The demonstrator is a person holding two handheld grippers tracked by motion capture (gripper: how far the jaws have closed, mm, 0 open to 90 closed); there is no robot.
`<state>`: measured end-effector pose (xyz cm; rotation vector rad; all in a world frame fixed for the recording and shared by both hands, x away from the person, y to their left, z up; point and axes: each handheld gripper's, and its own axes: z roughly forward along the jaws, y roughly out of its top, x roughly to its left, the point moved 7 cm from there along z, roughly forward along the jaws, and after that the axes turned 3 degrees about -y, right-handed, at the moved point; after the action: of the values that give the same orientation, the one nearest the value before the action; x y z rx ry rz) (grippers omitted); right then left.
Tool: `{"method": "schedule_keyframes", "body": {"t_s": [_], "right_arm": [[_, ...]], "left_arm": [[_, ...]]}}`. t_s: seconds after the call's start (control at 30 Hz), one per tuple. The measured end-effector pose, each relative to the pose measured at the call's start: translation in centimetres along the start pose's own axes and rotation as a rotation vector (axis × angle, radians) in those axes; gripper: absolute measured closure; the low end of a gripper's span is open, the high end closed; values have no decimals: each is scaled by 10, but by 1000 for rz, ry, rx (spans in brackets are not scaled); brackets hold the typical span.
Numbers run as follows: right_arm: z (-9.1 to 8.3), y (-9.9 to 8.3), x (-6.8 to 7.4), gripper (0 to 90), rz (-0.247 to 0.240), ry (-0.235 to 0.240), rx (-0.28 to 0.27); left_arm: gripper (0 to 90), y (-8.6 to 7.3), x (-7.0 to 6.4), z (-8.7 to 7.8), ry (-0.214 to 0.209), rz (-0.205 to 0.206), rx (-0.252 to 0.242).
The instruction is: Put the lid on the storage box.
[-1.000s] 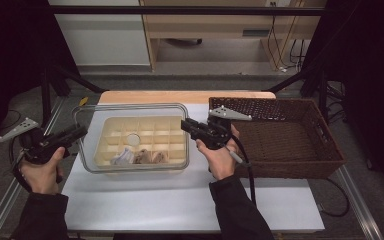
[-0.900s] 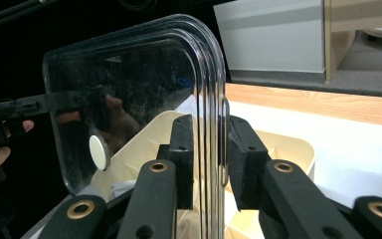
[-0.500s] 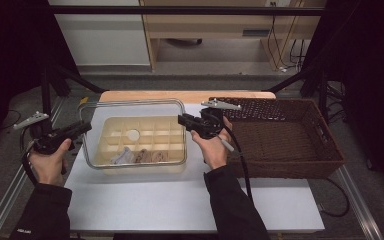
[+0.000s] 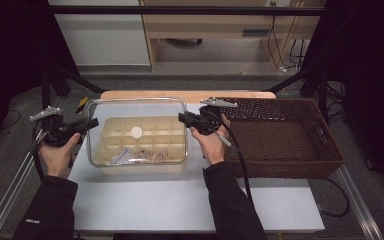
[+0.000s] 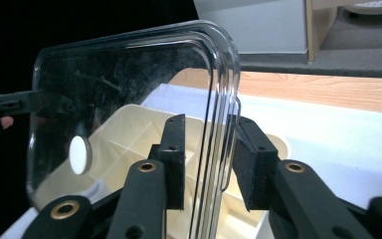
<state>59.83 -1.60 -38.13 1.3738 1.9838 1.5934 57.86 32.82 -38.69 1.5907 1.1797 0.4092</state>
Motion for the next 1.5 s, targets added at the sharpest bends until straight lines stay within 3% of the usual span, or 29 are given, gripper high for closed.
{"method": "schedule_keyframes", "body": {"t_s": [0.5, 0.73, 1.33, 1.37, 1.4, 1.43, 1.5], "right_arm": [[37, -19, -16, 521, -25, -87, 51], [54, -32, -24, 468, 8, -109, 91], [69, -46, -26, 334, -6, -179, 131], [70, -47, -26, 328, -1, -182, 132], [70, -48, -26, 328, 3, -184, 136], [71, -49, -26, 317, -3, -183, 151], [72, -52, -25, 318, -9, -178, 173]], "left_arm": [[450, -15, 17, 36, 31, -1, 87], [424, -25, 27, 50, 55, -21, 135], [404, -38, 35, 60, 61, -47, 171], [397, -39, 36, 60, 79, -33, 179], [414, -40, 37, 60, 118, 14, 198], [407, -41, 37, 60, 119, 29, 200], [382, -41, 37, 59, 126, 26, 210]]}}
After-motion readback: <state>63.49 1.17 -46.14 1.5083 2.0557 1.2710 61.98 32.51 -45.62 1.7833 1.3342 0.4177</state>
